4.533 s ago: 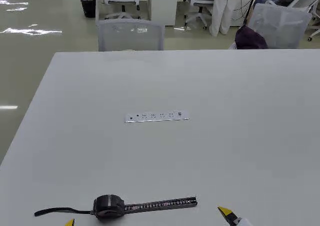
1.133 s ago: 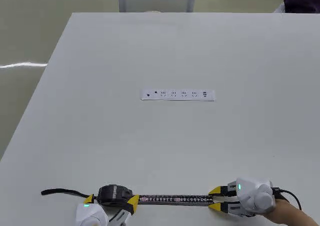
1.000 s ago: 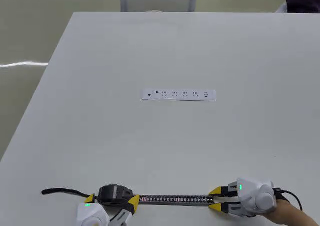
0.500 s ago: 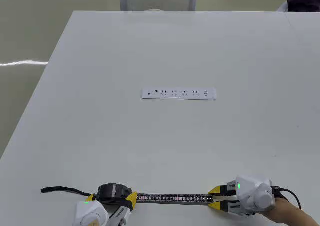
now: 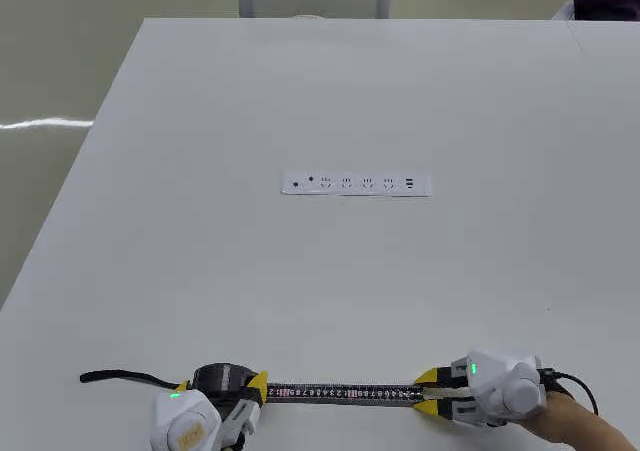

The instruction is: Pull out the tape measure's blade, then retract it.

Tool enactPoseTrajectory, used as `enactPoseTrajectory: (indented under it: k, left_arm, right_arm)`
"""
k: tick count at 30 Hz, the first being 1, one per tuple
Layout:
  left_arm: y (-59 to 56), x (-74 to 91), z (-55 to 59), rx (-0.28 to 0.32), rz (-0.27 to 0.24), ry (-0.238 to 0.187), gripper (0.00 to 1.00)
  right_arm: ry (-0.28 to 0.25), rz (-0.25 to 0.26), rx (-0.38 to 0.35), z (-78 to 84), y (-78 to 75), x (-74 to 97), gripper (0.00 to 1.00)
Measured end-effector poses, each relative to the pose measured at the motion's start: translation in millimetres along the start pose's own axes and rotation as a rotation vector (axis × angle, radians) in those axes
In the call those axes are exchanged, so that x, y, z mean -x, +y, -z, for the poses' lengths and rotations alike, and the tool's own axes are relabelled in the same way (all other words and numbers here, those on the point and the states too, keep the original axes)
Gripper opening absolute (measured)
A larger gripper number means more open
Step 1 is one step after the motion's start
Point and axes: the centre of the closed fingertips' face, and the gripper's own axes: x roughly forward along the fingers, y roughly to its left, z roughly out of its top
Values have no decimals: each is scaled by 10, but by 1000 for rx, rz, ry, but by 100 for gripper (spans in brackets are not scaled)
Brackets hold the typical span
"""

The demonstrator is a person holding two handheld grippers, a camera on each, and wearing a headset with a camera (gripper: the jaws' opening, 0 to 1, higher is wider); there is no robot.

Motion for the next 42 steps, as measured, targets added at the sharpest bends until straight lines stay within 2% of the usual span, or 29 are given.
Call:
enactPoseTrajectory:
  k: [6, 11, 14, 20, 33, 42]
  left_arm:
    - [-6, 14, 26, -27, -17, 3, 66]
    - [-3, 6, 7, -8, -34, -1, 66]
    - [14, -12, -2, 26, -47, 8, 67]
    - [12, -6, 9, 21, -54, 15, 66]
    - [11, -5, 22, 11, -34, 41, 64]
    - [9, -6, 23, 10, -28, 43, 63]
  right_arm:
    - [2, 4, -1, 3, -1, 2, 13]
    - [0, 5, -3, -15, 5, 13, 13]
    - [0, 5, -4, -10, 6, 11, 13]
    - [-2, 4, -6, -9, 8, 11, 13]
    - [-5, -1, -12, -30, 34, 8, 13]
    - [-5, 1, -10, -37, 29, 9, 13]
